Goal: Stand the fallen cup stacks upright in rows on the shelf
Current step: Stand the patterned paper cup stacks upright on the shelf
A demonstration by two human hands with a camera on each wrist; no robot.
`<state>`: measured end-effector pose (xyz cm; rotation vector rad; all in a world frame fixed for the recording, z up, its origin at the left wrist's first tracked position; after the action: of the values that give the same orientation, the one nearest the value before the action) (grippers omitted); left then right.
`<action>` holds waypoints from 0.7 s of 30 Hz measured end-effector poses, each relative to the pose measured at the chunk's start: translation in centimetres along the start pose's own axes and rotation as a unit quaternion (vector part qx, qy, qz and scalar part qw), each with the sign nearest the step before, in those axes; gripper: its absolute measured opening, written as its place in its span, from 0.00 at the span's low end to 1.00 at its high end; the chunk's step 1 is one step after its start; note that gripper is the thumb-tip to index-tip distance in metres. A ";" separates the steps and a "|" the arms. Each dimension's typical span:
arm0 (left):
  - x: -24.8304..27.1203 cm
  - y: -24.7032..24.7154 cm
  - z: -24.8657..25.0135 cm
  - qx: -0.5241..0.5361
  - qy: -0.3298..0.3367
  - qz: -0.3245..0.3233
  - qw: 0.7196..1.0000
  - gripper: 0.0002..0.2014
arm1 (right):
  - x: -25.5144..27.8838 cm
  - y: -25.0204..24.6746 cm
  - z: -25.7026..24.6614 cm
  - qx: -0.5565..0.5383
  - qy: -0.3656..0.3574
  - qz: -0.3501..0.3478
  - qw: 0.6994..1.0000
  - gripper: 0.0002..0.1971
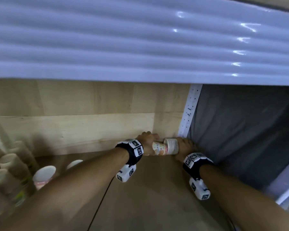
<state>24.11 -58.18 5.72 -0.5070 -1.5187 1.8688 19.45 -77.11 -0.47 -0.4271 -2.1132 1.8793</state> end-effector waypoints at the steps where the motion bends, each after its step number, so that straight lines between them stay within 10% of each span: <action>1: -0.5 0.2 0.1 -0.005 -0.001 -0.001 1.000 0.35 | 0.0 -0.1 -0.1 0.001 -0.001 0.004 1.000 0.37; 21: -4.3 4.1 -1.6 -0.107 -0.034 -0.021 0.994 0.36 | -0.9 0.3 1.6 0.067 -0.039 0.052 0.996 0.32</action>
<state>27.13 -60.47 0.93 -0.5080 -1.7714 1.7157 19.60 -78.91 -1.00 -0.4478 -2.0332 2.1149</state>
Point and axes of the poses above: each hand's wrist, its own x-axis away from the middle knuckle, its own y-axis out of the palm, z = x × y, the point moved 5 cm from there along -x, towards the middle knuckle, and after that the axes turned 2 degrees about -z, right-handed, at the moved point
